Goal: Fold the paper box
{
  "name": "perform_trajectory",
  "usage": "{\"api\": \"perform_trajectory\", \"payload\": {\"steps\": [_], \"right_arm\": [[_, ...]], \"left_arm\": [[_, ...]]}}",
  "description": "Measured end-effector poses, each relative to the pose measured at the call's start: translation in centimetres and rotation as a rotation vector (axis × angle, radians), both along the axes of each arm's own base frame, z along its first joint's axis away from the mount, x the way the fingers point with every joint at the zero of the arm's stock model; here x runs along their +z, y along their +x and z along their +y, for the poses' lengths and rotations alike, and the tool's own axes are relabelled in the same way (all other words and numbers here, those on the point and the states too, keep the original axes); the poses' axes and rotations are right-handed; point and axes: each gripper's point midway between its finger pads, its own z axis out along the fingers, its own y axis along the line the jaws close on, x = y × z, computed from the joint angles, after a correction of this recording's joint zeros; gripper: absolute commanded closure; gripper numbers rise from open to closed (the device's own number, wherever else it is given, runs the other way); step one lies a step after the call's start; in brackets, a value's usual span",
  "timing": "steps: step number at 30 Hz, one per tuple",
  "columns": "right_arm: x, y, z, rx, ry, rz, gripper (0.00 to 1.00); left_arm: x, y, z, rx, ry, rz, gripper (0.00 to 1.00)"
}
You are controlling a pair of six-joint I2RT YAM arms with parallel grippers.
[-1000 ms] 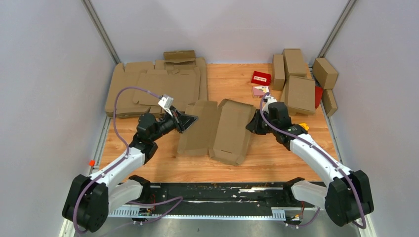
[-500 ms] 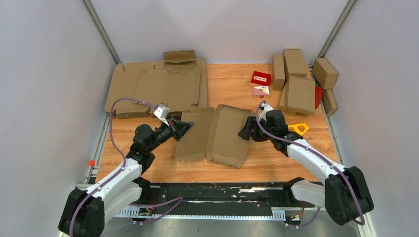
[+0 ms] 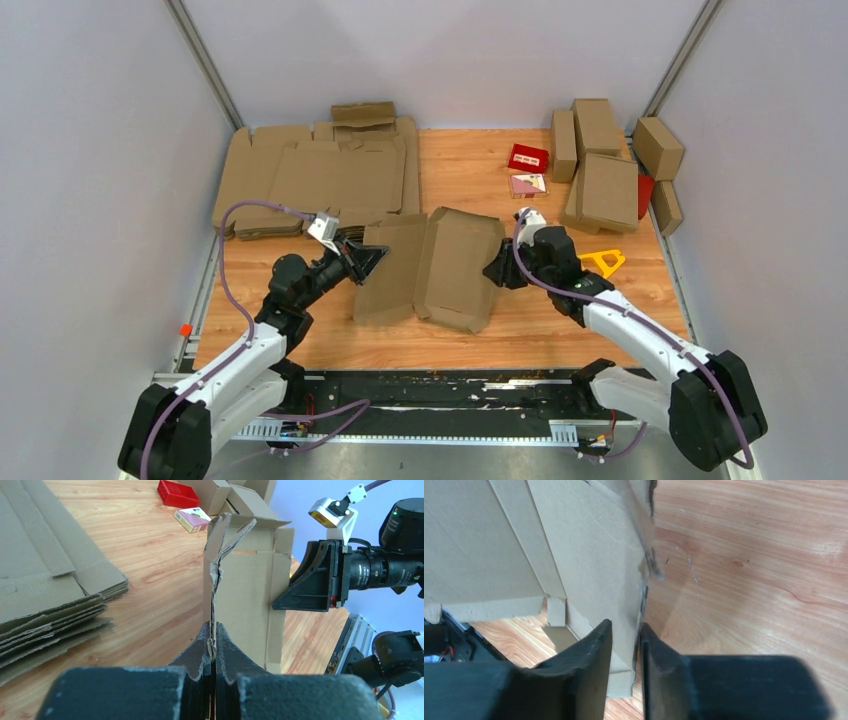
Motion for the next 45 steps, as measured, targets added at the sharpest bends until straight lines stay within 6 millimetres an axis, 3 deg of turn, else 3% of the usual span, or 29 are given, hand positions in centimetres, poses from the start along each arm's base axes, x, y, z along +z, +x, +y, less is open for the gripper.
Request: {"api": "perform_trajectory", "payload": {"steps": [2, 5, 7, 17, 23, 32, 35, 39, 45], "right_arm": [[-0.2, -0.1, 0.2, 0.009, -0.022, -0.009, 0.98], [-0.5, 0.3, 0.1, -0.007, -0.059, -0.01, 1.0], [-0.2, 0.9, 0.0, -0.019, -0.076, -0.024, 0.99], [3.6, 1.5, 0.0, 0.029, -0.089, -0.193, 0.94], [5.9, 1.0, 0.4, 0.062, -0.077, -0.289, 0.91], [4.8, 1.2, 1.8, 0.097, -0.168, -0.305, 0.9], [5.0, 1.5, 1.7, 0.077, -0.191, -0.331, 0.9], [5.6, 2.3, 1.4, 0.031, -0.201, -0.367, 0.61], [5.5, 3.7, 1.2, -0.031, -0.221, -0.357, 0.36]], "left_arm": [[-0.1, 0.0, 0.0, 0.002, 0.002, 0.002, 0.92], [-0.2, 0.0, 0.1, 0.002, 0.008, 0.003, 0.59], [-0.6, -0.1, 0.1, 0.001, 0.022, 0.01, 0.5], [-2.9, 0.4, 1.2, 0.07, 0.085, 0.085, 0.51], [-2.7, 0.2, 1.6, 0.079, 0.103, 0.058, 0.47], [-1.5, 0.6, 1.9, 0.104, 0.114, 0.007, 0.54], [-1.5, 0.7, 1.9, 0.104, 0.119, 0.004, 0.71], [-1.5, 0.7, 2.0, 0.105, 0.131, -0.01, 0.97], [-0.9, 1.1, 2.2, 0.122, 0.133, -0.043, 1.0]]}}
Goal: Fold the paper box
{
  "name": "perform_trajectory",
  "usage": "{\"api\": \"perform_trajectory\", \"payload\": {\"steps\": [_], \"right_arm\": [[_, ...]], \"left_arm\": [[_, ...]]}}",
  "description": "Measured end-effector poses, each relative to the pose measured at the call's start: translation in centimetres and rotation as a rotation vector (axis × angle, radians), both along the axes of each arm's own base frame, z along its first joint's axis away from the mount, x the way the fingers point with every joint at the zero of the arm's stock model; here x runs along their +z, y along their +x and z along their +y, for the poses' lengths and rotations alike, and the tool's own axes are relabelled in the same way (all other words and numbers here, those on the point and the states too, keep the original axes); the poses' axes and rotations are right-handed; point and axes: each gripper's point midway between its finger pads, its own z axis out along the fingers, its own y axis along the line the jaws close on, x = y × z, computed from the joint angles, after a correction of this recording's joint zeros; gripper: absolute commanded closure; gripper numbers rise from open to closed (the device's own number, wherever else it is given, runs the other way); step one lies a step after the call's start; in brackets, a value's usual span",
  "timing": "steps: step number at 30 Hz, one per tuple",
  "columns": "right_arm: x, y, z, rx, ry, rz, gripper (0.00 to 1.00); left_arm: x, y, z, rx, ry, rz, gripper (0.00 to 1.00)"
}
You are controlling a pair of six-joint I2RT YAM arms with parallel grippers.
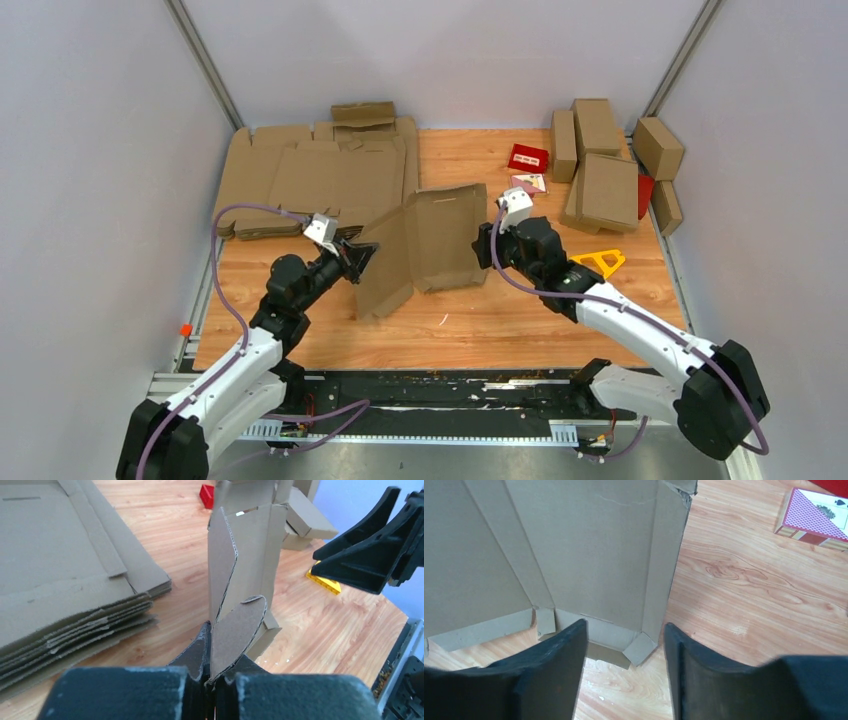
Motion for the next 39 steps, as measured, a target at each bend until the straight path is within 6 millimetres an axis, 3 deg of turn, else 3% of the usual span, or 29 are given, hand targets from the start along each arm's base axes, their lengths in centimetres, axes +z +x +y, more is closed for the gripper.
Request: {"api": "perform_trajectory", "payload": {"steps": [4, 6, 14, 22, 27, 33, 37, 39], "right_arm": [[-0.9, 0.7, 0.1, -0.034, -0.01, 0.036, 0.12], [-1.6, 0.8, -0.1, -0.054, -0.018, 0.057, 0.04], [-3.0, 1.3, -1.4, -0.133, -0.009, 0.085, 0.03], [-6.5, 3.6, -3.7, -0.205, 0.053, 0.197, 0.0], [-7.6, 4.0, -2.7, -0.172, 0.081, 0.228, 0.01], [-6.3, 5.4, -2.8, -0.182, 0.194, 0.161, 0.0], [-6.0, 6.3, -3.0, -0.179, 0.184, 0.136, 0.08], [-6.2, 6.6, -2.7, -0.152, 0.189, 0.149, 0.0]], "left_arm": [[1.2, 0.4, 0.1, 0.012, -0.019, -0.051, 1.0], [1.9, 0.6, 0.0, 0.012, -0.03, -0.081, 1.0], [3.1, 0.8, -0.4, -0.003, -0.041, -0.142, 1.0], [3.2, 0.4, -0.8, -0.033, -0.03, -0.178, 1.0], [2.3, 0.5, -1.1, -0.05, -0.015, -0.157, 1.0], [1.2, 0.5, -1.4, -0.072, 0.007, -0.129, 1.0], [0.7, 0.5, -1.5, -0.081, 0.017, -0.117, 1.0], [0.5, 0.6, -1.6, -0.081, 0.022, -0.107, 1.0]]}}
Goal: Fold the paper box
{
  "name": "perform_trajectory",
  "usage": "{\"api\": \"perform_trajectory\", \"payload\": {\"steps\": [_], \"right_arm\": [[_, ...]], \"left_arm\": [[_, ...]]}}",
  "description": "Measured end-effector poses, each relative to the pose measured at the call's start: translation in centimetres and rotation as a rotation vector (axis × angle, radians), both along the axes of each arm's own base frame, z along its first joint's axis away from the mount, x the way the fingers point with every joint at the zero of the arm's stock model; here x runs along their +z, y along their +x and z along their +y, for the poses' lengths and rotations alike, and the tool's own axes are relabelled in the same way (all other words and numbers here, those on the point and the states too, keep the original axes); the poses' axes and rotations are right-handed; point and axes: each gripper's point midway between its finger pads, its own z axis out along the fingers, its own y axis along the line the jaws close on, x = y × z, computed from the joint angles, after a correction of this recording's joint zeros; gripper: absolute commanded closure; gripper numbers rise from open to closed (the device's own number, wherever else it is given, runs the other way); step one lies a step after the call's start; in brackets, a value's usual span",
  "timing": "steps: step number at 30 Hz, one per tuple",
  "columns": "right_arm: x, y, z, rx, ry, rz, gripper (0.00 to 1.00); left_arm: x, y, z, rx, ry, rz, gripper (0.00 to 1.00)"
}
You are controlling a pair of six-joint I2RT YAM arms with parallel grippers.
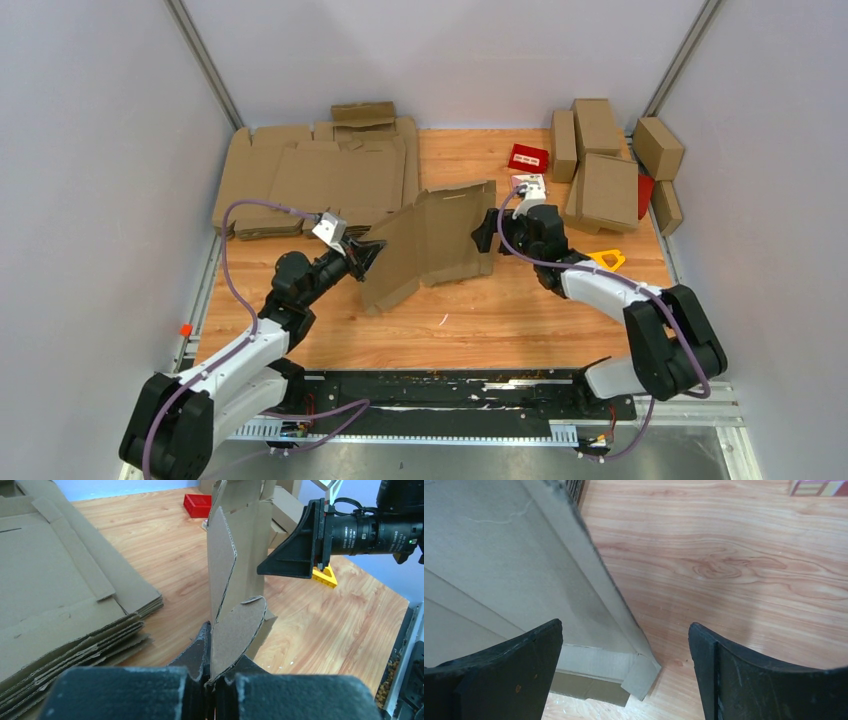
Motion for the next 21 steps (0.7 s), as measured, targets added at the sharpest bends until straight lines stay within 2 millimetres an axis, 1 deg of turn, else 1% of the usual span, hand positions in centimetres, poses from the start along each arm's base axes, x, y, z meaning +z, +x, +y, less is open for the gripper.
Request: {"api": "perform_trajectory", "payload": {"steps": [2, 4, 7, 9, 16, 18, 21], "right_arm": [[-0.5, 0.0, 0.3, 0.034, 0.024, 0.017, 0.0], [-0.9, 0.2, 0.1, 0.045, 0.037, 0.026, 0.01], [-1.9, 0.2, -0.1, 0.054, 0.041, 0.047, 0.08], [-2.5, 0.0, 0.2, 0.074, 0.046, 0.065, 0.1], [-3.6, -1.8, 2.6, 0.16, 0.006, 0.087, 0.11], [-4.3, -2.7, 3.1, 0.18, -0.025, 0.1, 0.11], [-5.6, -4.0, 3.4, 0.202, -0.076, 0.123, 0.12]], "left_arm": [[-0.1, 0.1, 0.0, 0.0, 0.004, 0.009, 1.0], [-0.1, 0.2, -0.1, -0.001, 0.006, 0.012, 1.0], [0.0, 0.2, -0.1, -0.004, 0.008, 0.012, 1.0], [-0.1, 0.2, -0.1, -0.004, 0.009, 0.012, 1.0], [0.0, 0.1, -0.2, -0.008, 0.009, 0.011, 1.0], [0.0, 0.1, -0.2, -0.008, 0.009, 0.011, 1.0], [-0.1, 0.1, -0.3, -0.011, 0.009, 0.012, 0.99]]}}
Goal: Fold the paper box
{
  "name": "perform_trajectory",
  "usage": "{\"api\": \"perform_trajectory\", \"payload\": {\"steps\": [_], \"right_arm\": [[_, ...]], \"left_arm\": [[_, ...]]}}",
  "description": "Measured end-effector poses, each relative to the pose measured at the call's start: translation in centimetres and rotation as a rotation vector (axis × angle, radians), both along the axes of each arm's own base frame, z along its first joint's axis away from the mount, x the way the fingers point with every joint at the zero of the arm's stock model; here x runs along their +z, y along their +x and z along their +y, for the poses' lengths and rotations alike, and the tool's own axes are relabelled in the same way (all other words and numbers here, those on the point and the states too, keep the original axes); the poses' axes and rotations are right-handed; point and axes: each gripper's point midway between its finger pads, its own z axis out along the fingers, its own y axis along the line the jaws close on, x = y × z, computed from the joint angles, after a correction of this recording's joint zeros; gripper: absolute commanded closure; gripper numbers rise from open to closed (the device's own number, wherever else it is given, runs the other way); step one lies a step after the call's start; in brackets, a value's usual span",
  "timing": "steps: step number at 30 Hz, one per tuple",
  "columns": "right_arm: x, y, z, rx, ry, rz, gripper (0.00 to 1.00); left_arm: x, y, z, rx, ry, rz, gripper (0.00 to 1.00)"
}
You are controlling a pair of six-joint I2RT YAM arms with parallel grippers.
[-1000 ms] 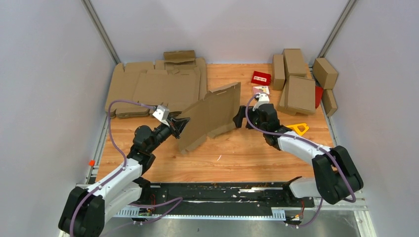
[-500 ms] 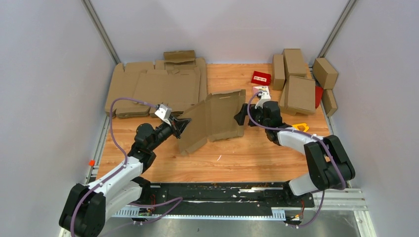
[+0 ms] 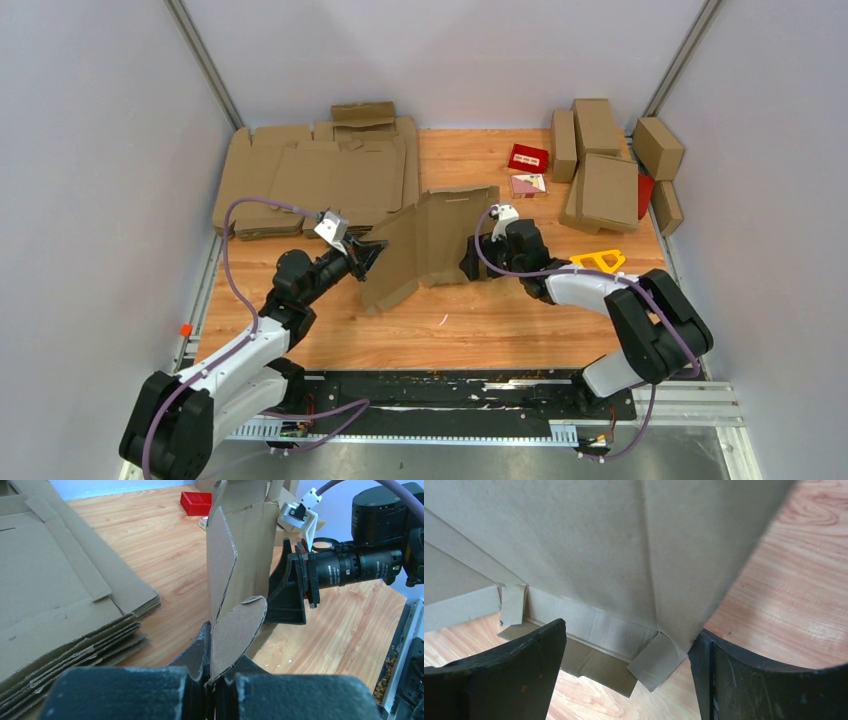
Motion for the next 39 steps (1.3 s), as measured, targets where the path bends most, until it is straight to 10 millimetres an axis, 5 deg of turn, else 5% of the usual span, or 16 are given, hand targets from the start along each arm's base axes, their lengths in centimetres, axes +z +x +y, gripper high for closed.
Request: {"api": "perform_trajectory", "payload": {"steps": [21, 39], "right_arm": [[-2.5, -5.2, 2.0, 0.145, -0.214, 0.01, 0.07], [-2.6, -5.5, 1.8, 0.113, -0.321, -0.043, 0.17]], "left_arm": [[-0.4, -0.1, -0.4, -0.014, 0.016, 0.002, 0.99], [-0.4, -0.3, -0.6, -0.023, 0.015, 0.002, 0.98]]}}
